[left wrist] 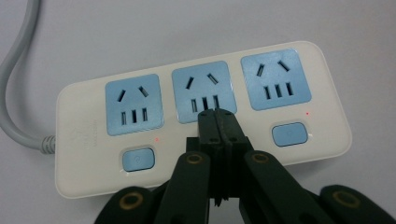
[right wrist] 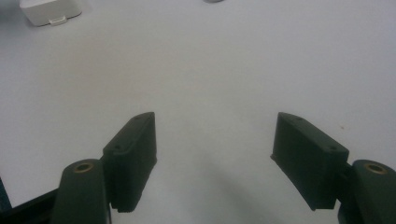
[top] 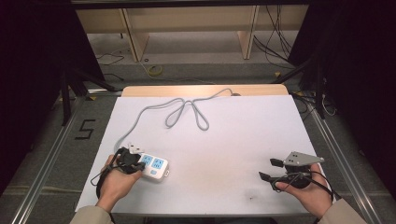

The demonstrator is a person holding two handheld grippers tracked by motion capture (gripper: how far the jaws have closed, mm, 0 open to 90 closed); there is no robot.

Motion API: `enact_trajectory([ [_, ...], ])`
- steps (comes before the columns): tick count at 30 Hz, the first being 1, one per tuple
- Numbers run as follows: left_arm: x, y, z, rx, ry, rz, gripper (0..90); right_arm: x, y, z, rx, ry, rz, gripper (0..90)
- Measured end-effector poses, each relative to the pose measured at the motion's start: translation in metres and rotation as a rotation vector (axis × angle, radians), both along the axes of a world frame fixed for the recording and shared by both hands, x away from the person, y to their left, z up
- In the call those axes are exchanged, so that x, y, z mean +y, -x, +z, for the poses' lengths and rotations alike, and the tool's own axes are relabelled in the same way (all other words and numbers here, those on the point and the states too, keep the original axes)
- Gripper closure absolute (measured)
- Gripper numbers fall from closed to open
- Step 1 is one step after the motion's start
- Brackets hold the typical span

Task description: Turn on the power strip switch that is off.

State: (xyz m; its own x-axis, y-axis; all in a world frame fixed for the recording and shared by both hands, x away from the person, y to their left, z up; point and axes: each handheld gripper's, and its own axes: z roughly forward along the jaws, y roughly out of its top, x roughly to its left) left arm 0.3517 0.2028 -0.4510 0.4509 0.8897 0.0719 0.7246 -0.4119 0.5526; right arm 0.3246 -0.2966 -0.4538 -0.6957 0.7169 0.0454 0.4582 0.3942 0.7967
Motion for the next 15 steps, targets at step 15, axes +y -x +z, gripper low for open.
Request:
enact_trajectory([
  [15,0.0001,0.0002,-0.0002,-0.004,0.000,-0.003,90.0,-0.0001,-0.0001,-0.0001,0.001,0.001,-0.001,30.8],
])
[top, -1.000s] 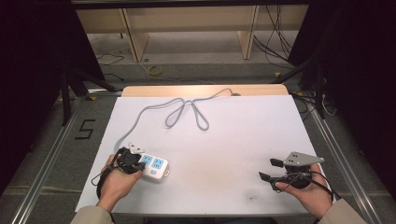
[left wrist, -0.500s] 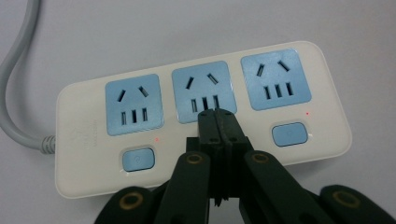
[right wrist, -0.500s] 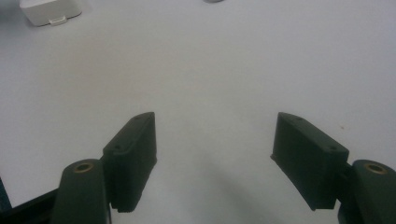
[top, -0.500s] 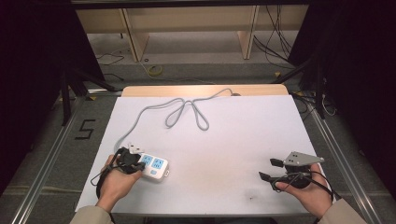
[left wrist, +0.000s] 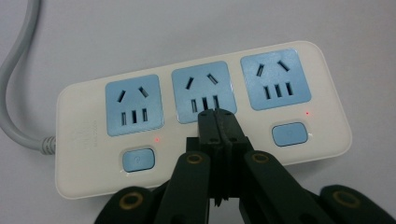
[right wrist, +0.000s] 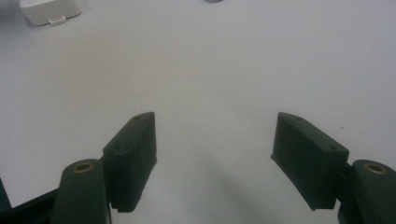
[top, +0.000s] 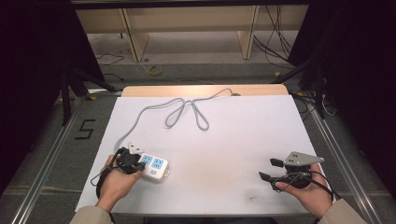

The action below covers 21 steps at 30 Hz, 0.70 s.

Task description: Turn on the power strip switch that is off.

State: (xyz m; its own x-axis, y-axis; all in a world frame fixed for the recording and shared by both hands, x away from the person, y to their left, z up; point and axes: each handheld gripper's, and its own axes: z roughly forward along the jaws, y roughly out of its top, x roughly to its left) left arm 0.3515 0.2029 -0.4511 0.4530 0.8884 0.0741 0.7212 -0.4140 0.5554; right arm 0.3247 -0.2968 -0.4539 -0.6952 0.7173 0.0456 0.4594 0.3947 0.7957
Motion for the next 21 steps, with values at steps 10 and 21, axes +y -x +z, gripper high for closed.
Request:
enact_trajectory([
  [10,0.0002,0.0000,0.0001,0.001,0.001,0.001,90.0,-0.0004,-0.0002,0.0001,-0.001,0.001,0.001,30.8],
  [21,0.0003,0.0002,0.0011,-0.006,-0.002,0.001,90.0,-0.0003,0.0000,0.0003,-0.002,0.000,0.000,30.7],
])
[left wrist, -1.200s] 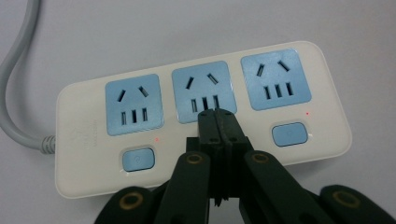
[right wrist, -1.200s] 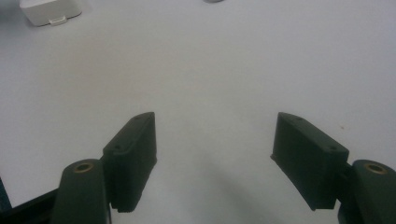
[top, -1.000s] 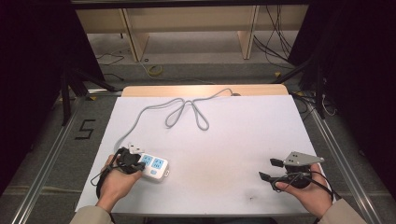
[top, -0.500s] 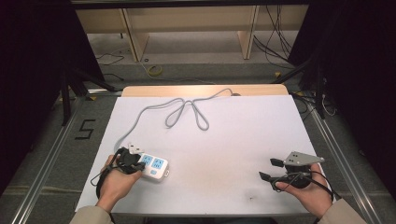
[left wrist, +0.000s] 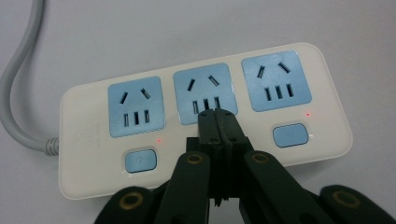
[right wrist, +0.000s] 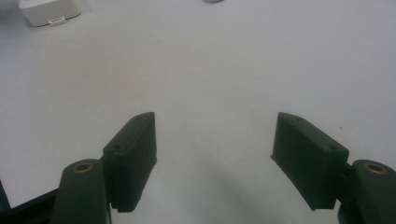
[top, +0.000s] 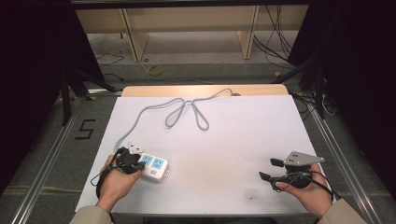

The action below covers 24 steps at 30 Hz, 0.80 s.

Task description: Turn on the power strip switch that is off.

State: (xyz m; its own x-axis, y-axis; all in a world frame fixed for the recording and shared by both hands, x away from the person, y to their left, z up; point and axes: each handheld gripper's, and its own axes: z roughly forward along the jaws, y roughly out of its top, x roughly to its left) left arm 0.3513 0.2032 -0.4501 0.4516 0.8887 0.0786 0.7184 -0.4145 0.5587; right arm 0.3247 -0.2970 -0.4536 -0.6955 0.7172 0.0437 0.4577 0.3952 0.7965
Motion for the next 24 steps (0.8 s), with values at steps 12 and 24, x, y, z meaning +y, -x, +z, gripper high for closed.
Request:
enact_trajectory([
  [12,0.0005,0.0000,0.0001,0.000,0.004,0.004,90.0,-0.0001,0.0000,0.0000,0.001,-0.002,-0.002,30.7],
  [24,0.0020,0.0010,0.0032,-0.027,0.014,0.007,90.0,-0.0004,0.0000,0.0002,0.000,-0.002,-0.004,30.7],
])
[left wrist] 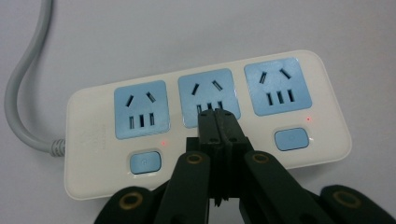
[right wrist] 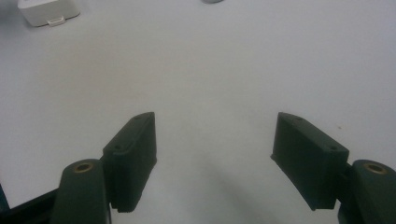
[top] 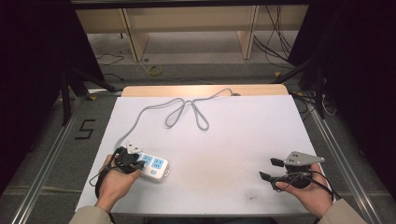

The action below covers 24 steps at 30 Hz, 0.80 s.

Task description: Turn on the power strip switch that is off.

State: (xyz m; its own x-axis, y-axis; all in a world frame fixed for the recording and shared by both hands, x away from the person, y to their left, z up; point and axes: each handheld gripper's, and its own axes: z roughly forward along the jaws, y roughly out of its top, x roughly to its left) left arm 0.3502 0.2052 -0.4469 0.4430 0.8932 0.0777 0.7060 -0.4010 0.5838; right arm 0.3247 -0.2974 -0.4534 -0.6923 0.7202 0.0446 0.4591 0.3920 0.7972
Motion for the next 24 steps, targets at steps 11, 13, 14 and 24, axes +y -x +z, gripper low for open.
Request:
enact_trajectory([
  [11,0.002,0.001,0.005,-0.079,0.021,0.010,90.0,0.000,0.000,0.000,0.002,0.000,0.001,30.7],
  [13,0.002,0.002,0.006,-0.097,0.023,0.010,90.0,0.000,0.000,0.000,0.002,0.002,0.004,30.7],
  [14,0.003,0.002,0.007,-0.106,0.025,0.006,89.9,0.000,0.000,0.000,0.001,0.000,0.002,30.7],
  [24,0.005,0.005,0.013,-0.222,0.046,-0.014,89.7,0.000,0.000,0.000,0.001,0.001,0.003,30.7],
])
